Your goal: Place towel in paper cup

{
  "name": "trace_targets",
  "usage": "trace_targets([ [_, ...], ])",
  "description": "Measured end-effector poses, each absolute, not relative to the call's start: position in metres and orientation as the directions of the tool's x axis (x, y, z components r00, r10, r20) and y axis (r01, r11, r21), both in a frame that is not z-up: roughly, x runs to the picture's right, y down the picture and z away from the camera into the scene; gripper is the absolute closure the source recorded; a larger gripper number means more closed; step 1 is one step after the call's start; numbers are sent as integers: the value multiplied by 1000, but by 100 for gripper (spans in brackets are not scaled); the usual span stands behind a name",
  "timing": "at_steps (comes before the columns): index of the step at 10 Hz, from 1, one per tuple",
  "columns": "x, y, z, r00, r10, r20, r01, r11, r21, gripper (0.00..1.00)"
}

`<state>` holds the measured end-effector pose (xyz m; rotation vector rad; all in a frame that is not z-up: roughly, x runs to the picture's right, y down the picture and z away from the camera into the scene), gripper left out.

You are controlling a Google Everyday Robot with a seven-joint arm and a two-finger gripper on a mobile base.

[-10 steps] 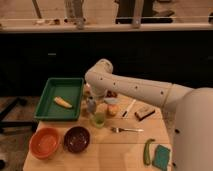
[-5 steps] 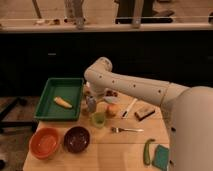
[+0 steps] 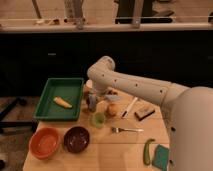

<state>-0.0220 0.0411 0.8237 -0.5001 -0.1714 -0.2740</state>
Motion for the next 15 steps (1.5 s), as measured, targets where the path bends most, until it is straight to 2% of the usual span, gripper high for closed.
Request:
trace_targets([
  [5, -10, 8, 848, 961, -203, 189, 268, 854, -446, 100],
  [11, -35, -34, 889, 955, -240, 172, 294, 835, -465, 100],
  [15, -56, -59, 899, 951, -252, 177, 307, 834, -459, 100],
])
